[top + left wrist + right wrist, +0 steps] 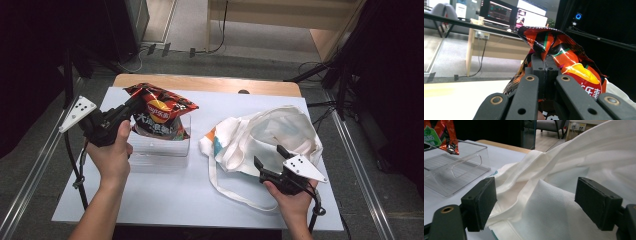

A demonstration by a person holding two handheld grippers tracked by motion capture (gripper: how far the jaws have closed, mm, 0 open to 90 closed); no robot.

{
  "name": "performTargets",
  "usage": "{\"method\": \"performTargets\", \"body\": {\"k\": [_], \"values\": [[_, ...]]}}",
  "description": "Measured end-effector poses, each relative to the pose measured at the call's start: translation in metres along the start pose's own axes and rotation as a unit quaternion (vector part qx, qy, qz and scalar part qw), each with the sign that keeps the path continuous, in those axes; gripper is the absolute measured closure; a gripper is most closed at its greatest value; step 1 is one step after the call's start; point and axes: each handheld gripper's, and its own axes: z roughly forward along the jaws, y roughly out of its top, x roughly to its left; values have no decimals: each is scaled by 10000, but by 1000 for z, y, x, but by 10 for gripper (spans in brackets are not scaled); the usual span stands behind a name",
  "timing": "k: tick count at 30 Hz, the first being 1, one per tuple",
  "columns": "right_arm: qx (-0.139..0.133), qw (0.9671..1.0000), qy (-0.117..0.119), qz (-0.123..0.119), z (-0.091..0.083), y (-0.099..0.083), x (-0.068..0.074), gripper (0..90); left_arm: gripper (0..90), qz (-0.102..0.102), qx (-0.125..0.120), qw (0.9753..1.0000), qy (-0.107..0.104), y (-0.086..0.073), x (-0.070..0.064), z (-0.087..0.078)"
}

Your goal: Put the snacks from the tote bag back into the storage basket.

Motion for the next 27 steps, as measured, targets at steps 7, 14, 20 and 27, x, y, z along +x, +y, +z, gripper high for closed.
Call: {"method": "performTargets", "body": {"k": [7,14,20,27], "values": [[16,10000,-7,-16,1,0,2,179,900,-88,42,9999,141,-6,11,-9],[33,10000,-32,-21,1,-2,1,179,900,-226,252,9991,239,-22,17,-15],[58,10000,-39,-38,1,-3,2,180,900,-385,439,9971,481,-36,33,-17],[76,10000,-51,-35,2,-4,3,180,900,-618,595,9935,747,-52,58,-10]]}}
